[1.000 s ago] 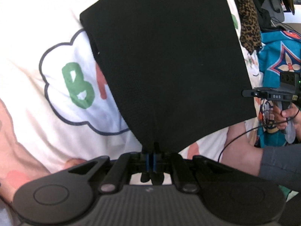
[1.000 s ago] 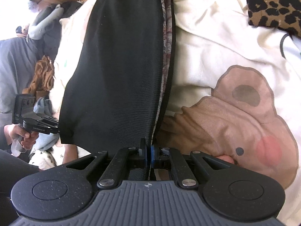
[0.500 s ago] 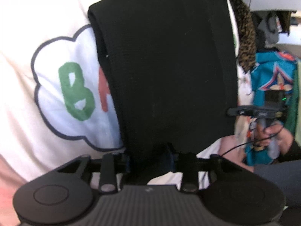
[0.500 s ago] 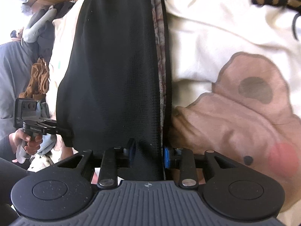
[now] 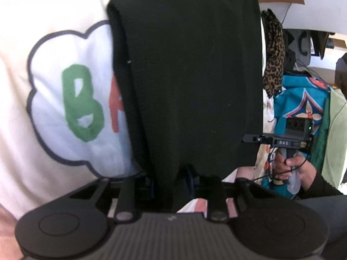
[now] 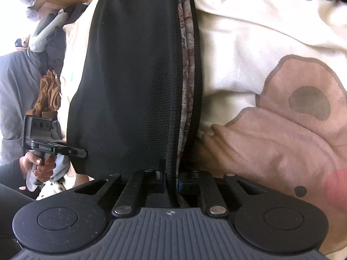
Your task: Fold clothes
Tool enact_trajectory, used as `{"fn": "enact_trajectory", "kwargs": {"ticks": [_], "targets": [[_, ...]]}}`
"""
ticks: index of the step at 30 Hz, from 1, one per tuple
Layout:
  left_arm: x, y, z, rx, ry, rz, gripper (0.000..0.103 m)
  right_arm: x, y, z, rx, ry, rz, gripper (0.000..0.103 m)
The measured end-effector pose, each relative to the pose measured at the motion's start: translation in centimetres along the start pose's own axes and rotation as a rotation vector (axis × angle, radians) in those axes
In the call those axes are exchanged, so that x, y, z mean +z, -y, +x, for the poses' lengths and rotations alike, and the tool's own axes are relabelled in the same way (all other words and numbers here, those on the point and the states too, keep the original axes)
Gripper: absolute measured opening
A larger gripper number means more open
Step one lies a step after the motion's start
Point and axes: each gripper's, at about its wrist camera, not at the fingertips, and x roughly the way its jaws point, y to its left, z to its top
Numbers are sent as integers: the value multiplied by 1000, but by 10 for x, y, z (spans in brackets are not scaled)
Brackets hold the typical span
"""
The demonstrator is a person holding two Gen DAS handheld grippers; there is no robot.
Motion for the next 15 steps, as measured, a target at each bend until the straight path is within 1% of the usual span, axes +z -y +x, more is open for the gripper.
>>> {"fn": "enact_trajectory", "kwargs": {"ticks": [1,2,3,5,6,8,11,15], "targets": [[0,0,0,3,0,-4,27,1,-1,1,-3,-1,-2,11],[-1,-3,-3,12,2,-4,21,2,-2,2,-5,-3,-4,11],[-1,-4,-2,28,4,-4,11,3,-2,2,-6,-4,-8,11],[-2,-1,-1,37,10,-12,7,3,0,3,-3,-6,0,6],[-2,2,-1,43,12,-7,7,3,0,2,-1,-2,2,3],[-4,12,0,59,11,12,6,2,-2,-1,-2,4,-5,2],[-9,18,-9,42,8,13,5,1,-10,-9,5,5,-36,2],[-15,33,-23,26,7,44,5,0,-21,-23,37,4,-82,2]]}}
